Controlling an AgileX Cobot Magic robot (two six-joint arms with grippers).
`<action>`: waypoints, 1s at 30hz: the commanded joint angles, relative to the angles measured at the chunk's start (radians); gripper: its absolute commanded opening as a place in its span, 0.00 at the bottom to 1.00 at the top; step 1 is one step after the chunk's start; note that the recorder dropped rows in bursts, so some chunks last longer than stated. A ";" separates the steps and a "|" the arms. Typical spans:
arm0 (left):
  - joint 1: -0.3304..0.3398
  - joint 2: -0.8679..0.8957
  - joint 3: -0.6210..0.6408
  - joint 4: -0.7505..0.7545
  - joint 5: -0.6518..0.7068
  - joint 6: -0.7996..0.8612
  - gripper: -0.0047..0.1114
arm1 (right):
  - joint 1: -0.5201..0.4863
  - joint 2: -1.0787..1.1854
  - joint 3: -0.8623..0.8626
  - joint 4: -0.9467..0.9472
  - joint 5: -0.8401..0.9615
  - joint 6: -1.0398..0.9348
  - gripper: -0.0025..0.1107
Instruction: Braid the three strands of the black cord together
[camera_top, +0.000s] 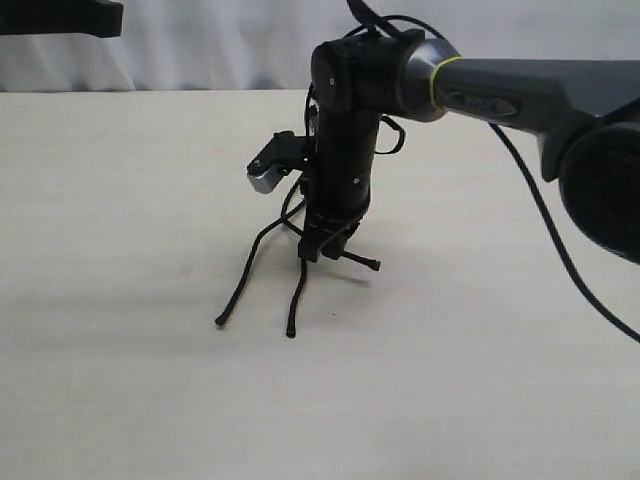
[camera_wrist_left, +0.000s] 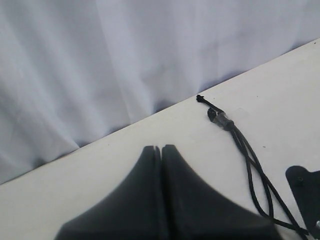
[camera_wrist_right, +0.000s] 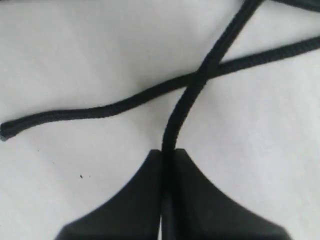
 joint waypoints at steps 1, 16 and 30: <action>0.001 -0.003 0.004 -0.007 -0.010 -0.009 0.04 | -0.023 -0.044 0.002 -0.009 0.006 0.007 0.06; 0.001 -0.003 0.004 -0.007 -0.006 -0.009 0.04 | -0.139 -0.019 0.004 -0.011 -0.003 0.092 0.06; 0.001 -0.003 0.004 -0.007 -0.006 -0.009 0.04 | -0.139 0.025 0.008 -0.033 -0.045 0.119 0.60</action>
